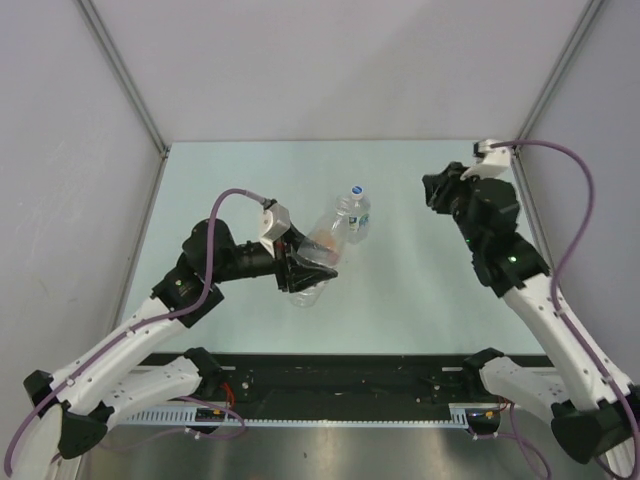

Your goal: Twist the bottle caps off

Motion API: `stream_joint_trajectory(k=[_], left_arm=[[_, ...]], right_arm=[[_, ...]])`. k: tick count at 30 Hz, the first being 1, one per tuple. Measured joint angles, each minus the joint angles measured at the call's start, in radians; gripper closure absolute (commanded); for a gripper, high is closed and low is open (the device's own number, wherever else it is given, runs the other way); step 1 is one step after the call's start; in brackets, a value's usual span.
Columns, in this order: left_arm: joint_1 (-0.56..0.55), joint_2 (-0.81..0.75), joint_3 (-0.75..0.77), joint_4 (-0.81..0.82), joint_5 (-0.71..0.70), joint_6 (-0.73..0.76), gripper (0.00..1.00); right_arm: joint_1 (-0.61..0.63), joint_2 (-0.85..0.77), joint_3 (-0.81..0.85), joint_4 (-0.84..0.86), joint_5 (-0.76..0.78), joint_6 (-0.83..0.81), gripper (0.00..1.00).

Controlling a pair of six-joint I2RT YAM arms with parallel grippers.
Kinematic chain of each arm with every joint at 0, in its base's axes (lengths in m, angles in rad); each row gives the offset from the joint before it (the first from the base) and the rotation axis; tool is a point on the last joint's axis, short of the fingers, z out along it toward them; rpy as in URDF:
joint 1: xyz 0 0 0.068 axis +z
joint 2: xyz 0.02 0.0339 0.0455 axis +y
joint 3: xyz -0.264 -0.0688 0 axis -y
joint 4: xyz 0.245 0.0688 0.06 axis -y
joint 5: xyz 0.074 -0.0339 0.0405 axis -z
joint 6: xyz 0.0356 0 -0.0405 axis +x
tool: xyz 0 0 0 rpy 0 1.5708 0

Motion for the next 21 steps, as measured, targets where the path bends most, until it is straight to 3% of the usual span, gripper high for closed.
stream_joint_trajectory(k=[4, 8, 21], left_arm=[[0.0, 0.003, 0.0, -0.053, -0.137, 0.0, 1.0], [-0.002, -0.005, 0.0, -0.087, -0.234, 0.001, 1.0], [-0.013, -0.079, -0.019, -0.138, -0.347, 0.018, 1.0]], right_arm=[[-0.023, 0.121, -0.145, -0.034, 0.19, 0.057, 1.0], [-0.071, 0.236, -0.216, -0.051, 0.281, 0.134, 1.0], [-0.183, 0.674, -0.217, 0.083, 0.269, 0.225, 1.0]])
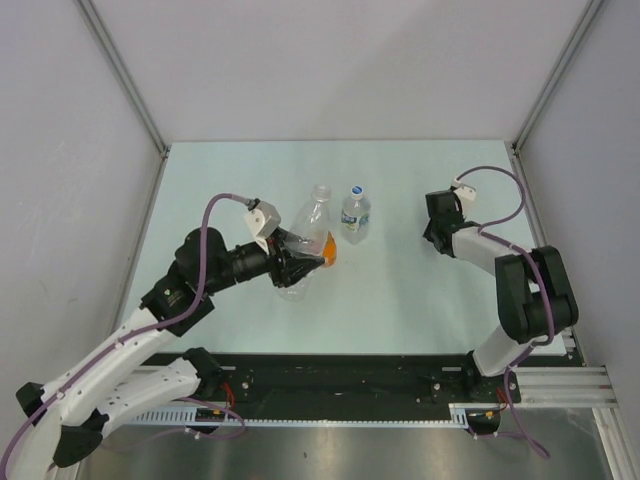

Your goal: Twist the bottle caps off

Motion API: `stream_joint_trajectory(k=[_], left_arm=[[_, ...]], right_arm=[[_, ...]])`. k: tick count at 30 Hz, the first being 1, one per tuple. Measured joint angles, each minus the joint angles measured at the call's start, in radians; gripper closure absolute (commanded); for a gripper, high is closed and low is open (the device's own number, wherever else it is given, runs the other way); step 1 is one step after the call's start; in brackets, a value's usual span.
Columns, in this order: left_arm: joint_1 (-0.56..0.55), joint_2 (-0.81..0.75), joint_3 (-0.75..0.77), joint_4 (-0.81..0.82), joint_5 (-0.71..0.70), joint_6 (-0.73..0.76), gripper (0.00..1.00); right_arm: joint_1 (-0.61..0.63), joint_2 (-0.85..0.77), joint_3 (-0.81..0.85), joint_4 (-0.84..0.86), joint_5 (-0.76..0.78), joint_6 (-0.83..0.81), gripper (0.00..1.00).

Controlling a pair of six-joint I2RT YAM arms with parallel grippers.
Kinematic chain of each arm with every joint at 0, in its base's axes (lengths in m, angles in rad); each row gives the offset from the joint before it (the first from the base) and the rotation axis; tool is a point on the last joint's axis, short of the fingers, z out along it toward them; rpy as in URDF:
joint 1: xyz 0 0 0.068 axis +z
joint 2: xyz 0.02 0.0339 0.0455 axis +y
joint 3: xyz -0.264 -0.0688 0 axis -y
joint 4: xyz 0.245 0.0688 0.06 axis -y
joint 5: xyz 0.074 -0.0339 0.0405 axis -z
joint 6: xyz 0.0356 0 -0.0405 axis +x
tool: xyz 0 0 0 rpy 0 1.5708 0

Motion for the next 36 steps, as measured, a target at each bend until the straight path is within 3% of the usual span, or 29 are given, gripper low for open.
stream_joint_trajectory(k=[12, 14, 15, 18, 24, 27, 31, 36], left_arm=[[-0.002, 0.003, -0.04, -0.005, -0.014, 0.007, 1.0], [-0.002, 0.008, -0.041, -0.005, -0.015, 0.007, 1.0], [-0.002, 0.01, -0.041, -0.005, -0.015, 0.007, 1.0], [-0.002, 0.015, -0.042, -0.004, -0.015, 0.008, 0.99], [-0.002, 0.017, -0.043, -0.004, -0.015, 0.008, 0.97], [-0.002, 0.017, -0.043, -0.005, -0.018, 0.01, 0.97], [-0.002, 0.017, -0.043, -0.004, -0.031, 0.015, 0.98], [-0.002, 0.022, -0.045, -0.003, -0.051, 0.023, 1.0]], right_arm=[[-0.006, 0.169, 0.053, 0.067, -0.04, 0.019, 0.99], [-0.01, 0.196, 0.091, 0.058, -0.048, 0.019, 0.92], [-0.011, 0.206, 0.105, 0.055, -0.052, 0.019, 0.81], [-0.014, 0.229, 0.137, 0.05, -0.079, 0.016, 0.64], [-0.019, 0.232, 0.144, 0.026, -0.114, 0.02, 0.43], [-0.019, 0.229, 0.147, 0.02, -0.124, 0.022, 0.35], [-0.019, 0.192, 0.145, -0.027, -0.134, 0.034, 0.32], [-0.009, -0.002, 0.144, -0.09, -0.142, 0.074, 0.32]])
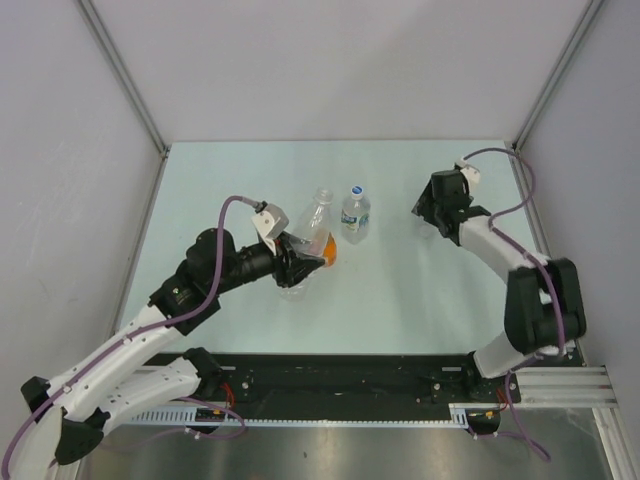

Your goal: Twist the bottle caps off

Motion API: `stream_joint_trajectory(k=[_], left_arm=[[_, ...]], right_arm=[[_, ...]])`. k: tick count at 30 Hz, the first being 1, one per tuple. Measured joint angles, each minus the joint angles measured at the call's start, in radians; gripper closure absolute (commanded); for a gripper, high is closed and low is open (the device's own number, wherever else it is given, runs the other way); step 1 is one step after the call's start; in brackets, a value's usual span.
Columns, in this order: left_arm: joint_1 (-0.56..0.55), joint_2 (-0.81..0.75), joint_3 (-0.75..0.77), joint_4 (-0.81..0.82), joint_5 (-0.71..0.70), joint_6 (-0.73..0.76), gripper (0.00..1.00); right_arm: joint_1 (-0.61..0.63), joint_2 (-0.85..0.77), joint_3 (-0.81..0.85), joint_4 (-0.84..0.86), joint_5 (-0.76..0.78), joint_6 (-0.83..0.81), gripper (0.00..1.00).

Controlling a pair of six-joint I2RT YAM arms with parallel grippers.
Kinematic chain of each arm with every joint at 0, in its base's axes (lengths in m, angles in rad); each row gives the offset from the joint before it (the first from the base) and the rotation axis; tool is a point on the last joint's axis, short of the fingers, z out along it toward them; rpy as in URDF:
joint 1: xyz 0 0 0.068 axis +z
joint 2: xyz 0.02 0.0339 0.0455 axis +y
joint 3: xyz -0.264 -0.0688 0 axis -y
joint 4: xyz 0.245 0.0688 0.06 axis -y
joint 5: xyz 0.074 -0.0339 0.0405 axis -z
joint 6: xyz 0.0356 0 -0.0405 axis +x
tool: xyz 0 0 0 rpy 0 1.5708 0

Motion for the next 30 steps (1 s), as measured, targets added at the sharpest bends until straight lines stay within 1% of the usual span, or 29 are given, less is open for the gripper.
stream_joint_trajectory(k=[4, 5, 8, 9, 11, 13, 15, 18, 21, 24, 27, 30], left_arm=[[0.0, 0.029, 0.0, 0.005, -0.008, 0.001, 1.0], [0.0, 0.042, 0.002, 0.005, -0.008, 0.001, 1.0], [0.0, 0.086, 0.008, 0.005, -0.007, 0.002, 1.0], [0.0, 0.1, 0.012, 0.006, -0.007, 0.002, 1.0], [0.0, 0.124, 0.021, 0.013, 0.004, 0.003, 1.0], [0.0, 0.139, 0.028, 0.024, 0.028, 0.006, 1.0], [0.0, 0.157, 0.04, 0.042, 0.084, 0.01, 1.0], [0.0, 0.18, 0.051, 0.078, 0.208, 0.008, 1.0], [0.0, 0.204, 0.055, 0.121, 0.346, -0.001, 1.0], [-0.002, 0.23, 0.063, 0.149, 0.456, -0.017, 1.0], [-0.005, 0.251, 0.073, 0.162, 0.522, -0.026, 1.0], [-0.007, 0.258, 0.08, 0.165, 0.553, -0.027, 1.0]], right_arm=[[0.062, -0.293, -0.002, -0.006, -0.014, 0.02, 0.32], [0.085, -0.372, -0.002, 0.009, -0.03, 0.019, 0.29], [0.141, -0.593, -0.004, 0.114, -0.186, 0.02, 0.24], [0.142, -0.628, -0.005, 0.145, -0.235, 0.023, 0.24], [0.122, -0.703, -0.008, 0.235, -0.388, 0.056, 0.21], [0.105, -0.725, -0.014, 0.312, -0.532, 0.091, 0.19], [0.105, -0.725, -0.027, 0.353, -0.647, 0.123, 0.15], [0.118, -0.716, -0.05, 0.351, -0.768, 0.137, 0.12], [0.133, -0.716, -0.066, 0.325, -0.847, 0.137, 0.1], [0.154, -0.727, -0.066, 0.314, -0.896, 0.129, 0.09], [0.178, -0.752, -0.066, 0.304, -0.929, 0.119, 0.09], [0.202, -0.771, -0.066, 0.296, -0.948, 0.101, 0.09]])
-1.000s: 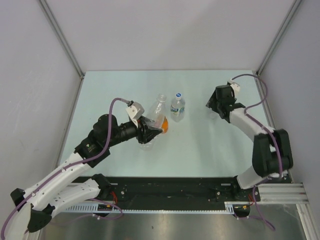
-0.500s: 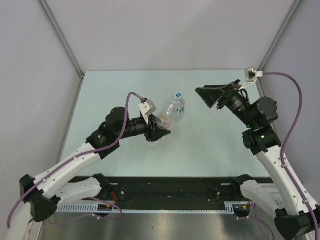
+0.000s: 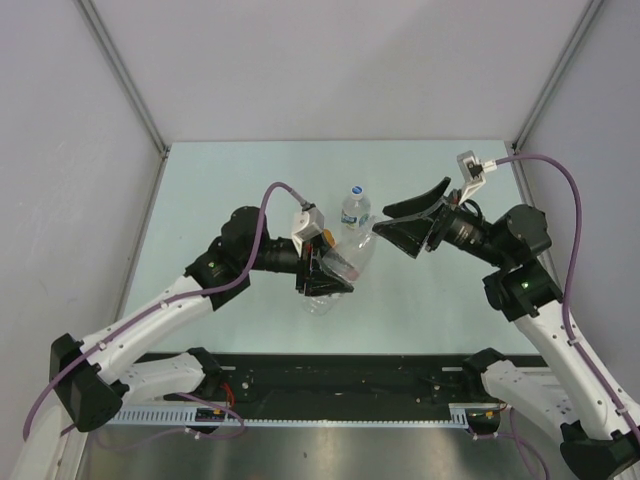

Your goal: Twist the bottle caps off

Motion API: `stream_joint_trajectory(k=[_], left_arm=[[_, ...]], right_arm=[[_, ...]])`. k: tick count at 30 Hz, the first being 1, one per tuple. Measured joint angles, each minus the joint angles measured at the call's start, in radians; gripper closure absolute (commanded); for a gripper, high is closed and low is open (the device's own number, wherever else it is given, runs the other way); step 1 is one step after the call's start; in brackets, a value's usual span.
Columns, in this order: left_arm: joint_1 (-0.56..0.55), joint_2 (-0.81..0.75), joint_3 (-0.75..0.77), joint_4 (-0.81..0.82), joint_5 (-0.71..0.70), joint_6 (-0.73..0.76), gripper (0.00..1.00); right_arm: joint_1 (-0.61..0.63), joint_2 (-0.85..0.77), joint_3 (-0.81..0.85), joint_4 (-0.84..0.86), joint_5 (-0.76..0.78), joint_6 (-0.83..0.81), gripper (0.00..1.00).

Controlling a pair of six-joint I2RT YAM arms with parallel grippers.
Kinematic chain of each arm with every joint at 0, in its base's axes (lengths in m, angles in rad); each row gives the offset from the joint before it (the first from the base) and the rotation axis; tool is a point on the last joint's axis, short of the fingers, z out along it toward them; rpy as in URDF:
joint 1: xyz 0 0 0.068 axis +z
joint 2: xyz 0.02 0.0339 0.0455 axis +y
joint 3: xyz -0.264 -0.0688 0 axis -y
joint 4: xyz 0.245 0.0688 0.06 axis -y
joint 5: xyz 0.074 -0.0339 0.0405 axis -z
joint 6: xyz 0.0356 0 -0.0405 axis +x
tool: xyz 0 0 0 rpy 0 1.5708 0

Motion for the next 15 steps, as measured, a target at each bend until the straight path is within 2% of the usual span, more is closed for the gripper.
stream_joint_trajectory(k=[5, 15], left_arm=[[0.0, 0.001, 0.014, 0.002, 0.018, -0.001, 1.0], [-0.004, 0.003, 0.019, 0.0, 0.023, 0.001, 0.98]], right_arm=[[0.058, -0.004, 0.0, -0.033, -0.004, -0.039, 0.13], [0.103, -0.003, 0.0, -0.08, 0.016, -0.091, 0.3]])
